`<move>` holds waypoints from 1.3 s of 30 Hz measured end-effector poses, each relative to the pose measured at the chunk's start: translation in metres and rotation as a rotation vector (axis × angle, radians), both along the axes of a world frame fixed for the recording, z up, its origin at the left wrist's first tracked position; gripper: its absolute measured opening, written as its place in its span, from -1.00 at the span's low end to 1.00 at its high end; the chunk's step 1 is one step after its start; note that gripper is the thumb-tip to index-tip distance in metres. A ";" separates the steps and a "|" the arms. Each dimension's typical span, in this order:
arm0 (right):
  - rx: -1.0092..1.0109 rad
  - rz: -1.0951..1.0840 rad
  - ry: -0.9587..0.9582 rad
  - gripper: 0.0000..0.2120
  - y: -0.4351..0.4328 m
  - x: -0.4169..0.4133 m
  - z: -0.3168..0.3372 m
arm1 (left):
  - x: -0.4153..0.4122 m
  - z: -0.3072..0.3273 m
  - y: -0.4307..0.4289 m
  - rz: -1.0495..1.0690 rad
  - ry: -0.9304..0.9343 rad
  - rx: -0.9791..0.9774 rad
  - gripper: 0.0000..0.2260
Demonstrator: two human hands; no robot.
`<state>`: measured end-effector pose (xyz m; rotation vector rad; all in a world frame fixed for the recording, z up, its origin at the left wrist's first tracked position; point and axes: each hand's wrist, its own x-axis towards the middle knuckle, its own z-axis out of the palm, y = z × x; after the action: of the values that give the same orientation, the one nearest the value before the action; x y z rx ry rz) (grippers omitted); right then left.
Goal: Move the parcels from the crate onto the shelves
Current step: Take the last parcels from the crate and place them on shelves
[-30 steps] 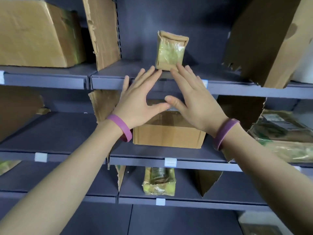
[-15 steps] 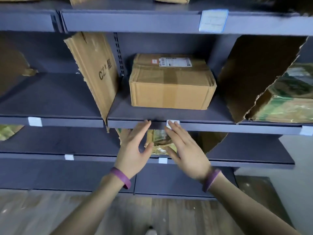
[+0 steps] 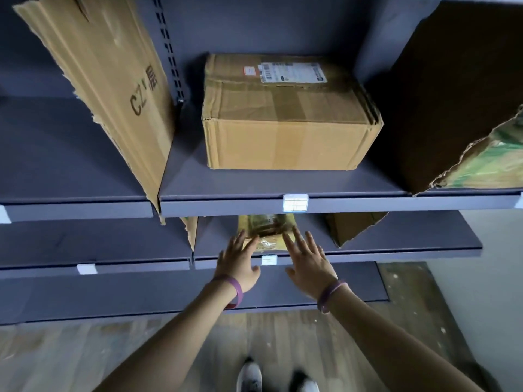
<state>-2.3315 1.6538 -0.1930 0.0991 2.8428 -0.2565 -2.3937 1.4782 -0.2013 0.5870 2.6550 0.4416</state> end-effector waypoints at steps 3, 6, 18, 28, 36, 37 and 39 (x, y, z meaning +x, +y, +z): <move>-0.011 -0.010 -0.016 -0.27 0.003 -0.013 -0.007 | -0.008 -0.011 0.005 0.001 -0.078 -0.020 -0.37; -0.014 -0.003 -0.017 -0.24 0.006 -0.018 -0.016 | -0.014 -0.019 0.007 -0.017 -0.092 -0.017 -0.34; -0.002 0.016 -0.006 -0.26 0.020 -0.052 -0.019 | -0.048 -0.024 0.023 0.014 -0.074 -0.040 -0.32; -0.128 -0.057 0.030 -0.26 0.020 -0.035 -0.009 | -0.029 -0.007 0.031 0.062 -0.003 0.017 -0.38; -0.155 -0.052 0.096 -0.27 0.057 0.016 0.020 | 0.034 0.025 0.078 -0.005 -0.027 0.113 -0.43; -0.162 -0.052 0.110 -0.28 0.066 0.023 0.024 | 0.040 0.028 0.089 -0.004 -0.021 0.122 -0.43; -0.173 -0.051 0.126 -0.29 0.085 0.036 0.033 | 0.054 0.036 0.114 -0.001 0.002 0.124 -0.43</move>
<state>-2.2951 1.7391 -0.1598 0.1232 2.9300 -0.5365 -2.3398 1.5921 -0.1654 0.6256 2.6430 0.6096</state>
